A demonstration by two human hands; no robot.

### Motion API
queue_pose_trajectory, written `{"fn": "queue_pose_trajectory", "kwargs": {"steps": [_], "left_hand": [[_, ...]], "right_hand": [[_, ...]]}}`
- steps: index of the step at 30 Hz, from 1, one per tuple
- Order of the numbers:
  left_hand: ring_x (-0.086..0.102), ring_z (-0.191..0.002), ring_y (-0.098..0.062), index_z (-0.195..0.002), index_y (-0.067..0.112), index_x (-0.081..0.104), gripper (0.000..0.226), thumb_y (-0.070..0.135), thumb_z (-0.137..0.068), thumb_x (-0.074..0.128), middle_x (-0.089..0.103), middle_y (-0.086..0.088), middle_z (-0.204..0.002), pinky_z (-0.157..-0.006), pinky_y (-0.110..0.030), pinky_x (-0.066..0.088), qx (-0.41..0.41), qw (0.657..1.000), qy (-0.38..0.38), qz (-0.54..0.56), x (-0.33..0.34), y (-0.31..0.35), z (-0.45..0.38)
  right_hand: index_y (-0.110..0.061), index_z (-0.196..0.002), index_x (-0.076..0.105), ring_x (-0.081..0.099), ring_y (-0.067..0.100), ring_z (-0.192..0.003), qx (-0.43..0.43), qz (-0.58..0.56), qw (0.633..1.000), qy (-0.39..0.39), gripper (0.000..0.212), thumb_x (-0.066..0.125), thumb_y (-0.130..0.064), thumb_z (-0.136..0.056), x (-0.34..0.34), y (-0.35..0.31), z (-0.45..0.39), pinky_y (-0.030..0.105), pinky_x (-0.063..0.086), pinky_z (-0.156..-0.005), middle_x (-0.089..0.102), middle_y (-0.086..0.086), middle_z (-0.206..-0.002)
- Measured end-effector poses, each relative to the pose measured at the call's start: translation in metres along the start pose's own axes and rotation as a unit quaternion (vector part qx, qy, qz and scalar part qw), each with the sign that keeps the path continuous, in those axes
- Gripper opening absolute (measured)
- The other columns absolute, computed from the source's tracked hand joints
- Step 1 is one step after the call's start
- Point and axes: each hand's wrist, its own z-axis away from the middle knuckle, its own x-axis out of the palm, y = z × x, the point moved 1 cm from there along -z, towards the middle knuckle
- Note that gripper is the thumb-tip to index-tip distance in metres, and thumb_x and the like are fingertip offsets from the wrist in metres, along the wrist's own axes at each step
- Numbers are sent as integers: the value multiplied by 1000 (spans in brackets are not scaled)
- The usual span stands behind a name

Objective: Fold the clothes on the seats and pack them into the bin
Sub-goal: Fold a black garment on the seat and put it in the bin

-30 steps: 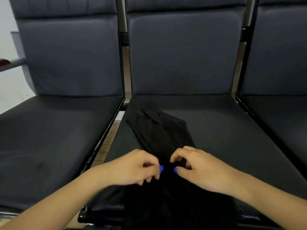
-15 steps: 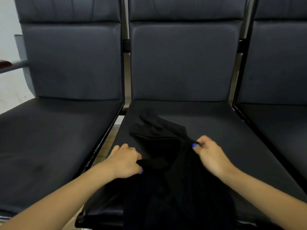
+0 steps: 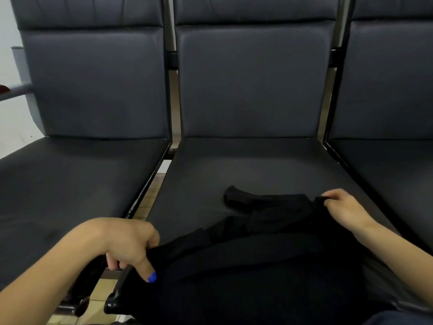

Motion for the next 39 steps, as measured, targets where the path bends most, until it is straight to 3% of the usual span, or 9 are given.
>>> {"fn": "queue_pose_trajectory", "kwargs": {"steps": [5,8,13,19,23,27,30,33,39], "left_hand": [[57,-64,-12,-127,29,45,60,67,-81,50,49,10,-93,-63,-24,51,59,990,129,-11,-2,27,-16],[50,-115,-13,-140,29,36,63,65,-89,41,45,8,-125,-97,-31,44,83,973,201,-82,1,53,-35],[40,-127,-20,-144,21,31,59,50,-95,45,42,1,-137,-102,-37,41,126,951,269,-83,11,87,-62],[53,-77,-15,-126,15,44,29,30,-100,42,55,1,-95,-63,-25,38,184,965,174,-63,18,100,-57],[50,-76,-9,-114,21,52,20,28,-95,54,50,7,-88,-64,-12,36,198,977,61,-53,11,77,-35],[56,-57,-11,-86,26,44,15,27,-96,55,46,5,-79,-50,-20,50,154,980,-84,90,12,49,-22],[52,-49,-6,-95,21,47,17,38,-96,50,50,5,-77,-43,-18,44,146,978,63,133,9,47,-37],[58,-82,-8,-120,21,50,32,42,-96,48,53,9,-90,-76,-23,49,149,957,239,68,4,54,-64],[33,-134,-26,-152,28,12,70,49,-95,46,34,-3,-147,-109,-40,32,127,935,328,42,-2,89,-113]], "right_hand": [[-24,-106,73,57,36,-101,-308,228,918,107,37,53,-7,-80,-5,-22,18,47,47,-89,59,10,-110],[-31,-111,70,58,30,-109,-422,290,859,-8,40,53,-27,-76,6,-26,29,44,45,-92,62,3,-118],[-40,-145,31,38,11,-130,-367,400,825,-154,52,45,-47,-95,24,-16,39,28,32,-103,40,-11,-138],[-33,-131,50,52,10,-115,-355,379,847,-113,35,39,-32,-99,25,-18,41,25,42,-90,53,-13,-124],[-22,-91,63,62,15,-88,-224,39,963,-144,20,45,-14,-95,25,-19,43,34,46,-82,67,-5,-90],[-7,-92,65,66,28,-84,-35,-274,942,-189,22,43,-11,-95,14,-30,50,32,49,-69,69,14,-89],[-6,-104,69,70,30,-90,42,-330,914,-234,33,41,-24,-99,10,-32,54,35,54,-71,73,14,-101],[-6,-99,70,71,26,-76,98,-346,901,-243,40,40,-33,-100,12,-33,51,32,52,-63,74,11,-95],[-10,-94,70,64,28,-78,141,-420,871,-214,34,48,-36,-95,11,-34,44,36,51,-70,68,12,-91]]}}
